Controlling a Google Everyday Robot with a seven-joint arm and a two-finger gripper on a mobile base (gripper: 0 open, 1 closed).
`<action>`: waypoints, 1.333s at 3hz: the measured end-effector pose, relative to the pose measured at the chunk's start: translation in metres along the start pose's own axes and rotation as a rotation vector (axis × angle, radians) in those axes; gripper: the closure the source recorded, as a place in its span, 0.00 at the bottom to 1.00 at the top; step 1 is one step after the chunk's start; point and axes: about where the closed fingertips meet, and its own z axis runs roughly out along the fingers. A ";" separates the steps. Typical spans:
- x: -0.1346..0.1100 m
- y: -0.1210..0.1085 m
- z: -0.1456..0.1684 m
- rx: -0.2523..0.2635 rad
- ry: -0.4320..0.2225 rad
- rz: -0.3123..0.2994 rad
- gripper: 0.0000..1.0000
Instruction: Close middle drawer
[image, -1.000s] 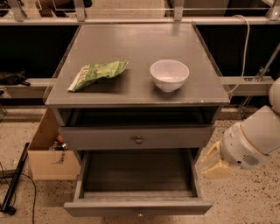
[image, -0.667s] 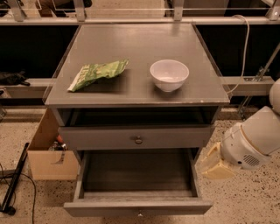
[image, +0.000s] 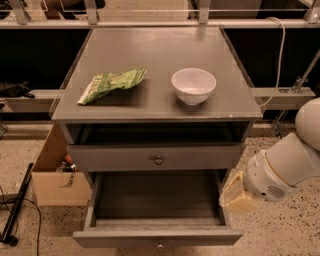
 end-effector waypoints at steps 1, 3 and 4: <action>0.014 0.009 0.041 -0.032 -0.026 0.019 1.00; 0.054 0.021 0.096 0.013 -0.124 0.134 1.00; 0.068 0.005 0.112 0.050 -0.133 0.163 1.00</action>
Offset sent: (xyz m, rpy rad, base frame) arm -0.0473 0.0089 -0.1241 0.1100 0.0506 -0.0846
